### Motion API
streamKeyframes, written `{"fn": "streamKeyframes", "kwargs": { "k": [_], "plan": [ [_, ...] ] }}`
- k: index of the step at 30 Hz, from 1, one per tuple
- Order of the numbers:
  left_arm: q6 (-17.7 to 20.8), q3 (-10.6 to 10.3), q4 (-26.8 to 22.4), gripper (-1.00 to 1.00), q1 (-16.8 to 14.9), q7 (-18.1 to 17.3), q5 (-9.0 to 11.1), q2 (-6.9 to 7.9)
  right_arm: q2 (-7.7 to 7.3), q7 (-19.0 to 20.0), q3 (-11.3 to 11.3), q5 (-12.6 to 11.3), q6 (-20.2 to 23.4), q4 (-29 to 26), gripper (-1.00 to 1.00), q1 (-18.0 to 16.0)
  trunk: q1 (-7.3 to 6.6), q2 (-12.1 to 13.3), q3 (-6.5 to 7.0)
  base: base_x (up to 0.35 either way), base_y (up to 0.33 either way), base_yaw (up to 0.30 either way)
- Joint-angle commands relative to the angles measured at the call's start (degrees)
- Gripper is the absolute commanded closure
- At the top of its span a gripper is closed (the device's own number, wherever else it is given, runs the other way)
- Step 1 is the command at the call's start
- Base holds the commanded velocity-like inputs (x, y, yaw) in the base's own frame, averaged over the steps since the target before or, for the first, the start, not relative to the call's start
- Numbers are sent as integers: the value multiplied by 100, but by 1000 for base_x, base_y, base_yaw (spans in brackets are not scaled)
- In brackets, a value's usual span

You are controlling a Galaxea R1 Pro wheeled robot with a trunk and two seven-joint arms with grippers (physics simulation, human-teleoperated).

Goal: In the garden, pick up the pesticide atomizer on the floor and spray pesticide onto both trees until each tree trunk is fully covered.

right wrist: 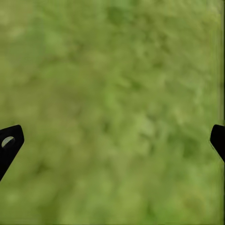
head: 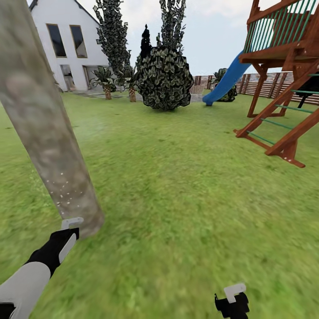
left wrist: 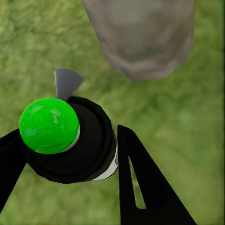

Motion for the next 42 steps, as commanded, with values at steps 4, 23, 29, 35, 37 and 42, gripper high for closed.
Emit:
{"fn": "streamKeyframes", "kwargs": {
  "k": [4,23,29,35,37,42],
  "plan": [
    [26,-27,-18,100,-2,41,47,4,-2,-33,-36,61,-15,11,-100,-4,2,-2,-5,240,-177,7],
    [26,-27,-33,100,0,41,51,-23,-2,-31,-36,61,-15,11,-100,-4,2,-2,-5,91,-259,182],
    [26,-27,-36,100,-3,42,48,-22,-2,-34,-36,61,-15,11,-100,-4,2,-2,-5,118,-268,0],
    [26,-21,-36,100,-1,49,47,-7,-1,-34,-36,61,-15,11,-100,-4,2,-2,-5,120,-268,143],
    [26,-21,-36,100,-3,49,47,-6,-2,-34,-36,61,-15,11,-100,-4,2,-2,-5,131,-268,271],
    [26,-18,-36,100,-4,49,47,-5,-1,-31,-36,61,-15,11,-100,-4,2,-2,-5,140,-268,276]
  ]
}}
